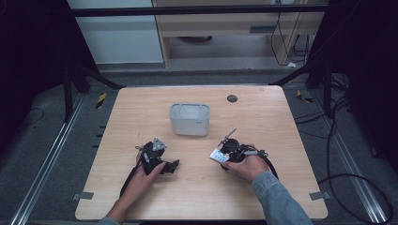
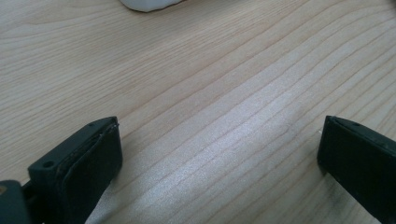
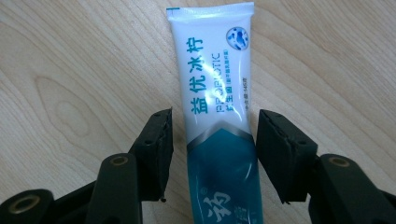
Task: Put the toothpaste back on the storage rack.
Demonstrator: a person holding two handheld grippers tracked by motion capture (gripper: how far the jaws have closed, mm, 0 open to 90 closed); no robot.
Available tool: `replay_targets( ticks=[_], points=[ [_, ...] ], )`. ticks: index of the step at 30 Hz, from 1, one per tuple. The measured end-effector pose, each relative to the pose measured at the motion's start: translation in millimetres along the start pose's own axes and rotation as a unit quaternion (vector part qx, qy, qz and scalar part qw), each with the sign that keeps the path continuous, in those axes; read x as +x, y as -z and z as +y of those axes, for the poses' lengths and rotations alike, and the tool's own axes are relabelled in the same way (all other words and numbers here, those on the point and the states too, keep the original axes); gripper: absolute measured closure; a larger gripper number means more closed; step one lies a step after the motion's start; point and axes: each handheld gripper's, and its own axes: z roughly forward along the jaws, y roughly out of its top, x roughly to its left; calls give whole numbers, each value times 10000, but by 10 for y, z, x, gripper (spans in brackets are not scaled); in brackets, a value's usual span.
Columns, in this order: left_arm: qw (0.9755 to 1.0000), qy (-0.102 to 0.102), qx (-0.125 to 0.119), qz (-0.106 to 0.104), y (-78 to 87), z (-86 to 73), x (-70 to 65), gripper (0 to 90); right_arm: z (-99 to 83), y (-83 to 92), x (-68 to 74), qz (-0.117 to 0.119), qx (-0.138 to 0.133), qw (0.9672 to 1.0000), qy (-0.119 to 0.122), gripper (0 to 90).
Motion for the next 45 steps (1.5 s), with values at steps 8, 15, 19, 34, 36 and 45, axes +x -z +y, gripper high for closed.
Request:
replay_targets(
  ticks=[8,15,19,34,36,45],
  points=[
    [10000,0,1,0,0,0,0,0,10,-9,-14,27,41,10000,10,491],
    [10000,1,-1,1,0,0,0,0,6,-6,-25,24,86,10000,3,512],
    [10000,2,-1,0,0,0,0,0,6,-11,-38,16,110,9999,40,526],
    [10000,0,1,1,0,0,0,0,12,-31,-24,-1,198,9998,90,551],
    [10000,0,0,2,0,0,0,0,9,-33,-30,25,184,9998,121,560],
    [10000,-1,1,1,0,0,0,0,-7,-26,-38,54,130,9998,127,602]
  ],
)
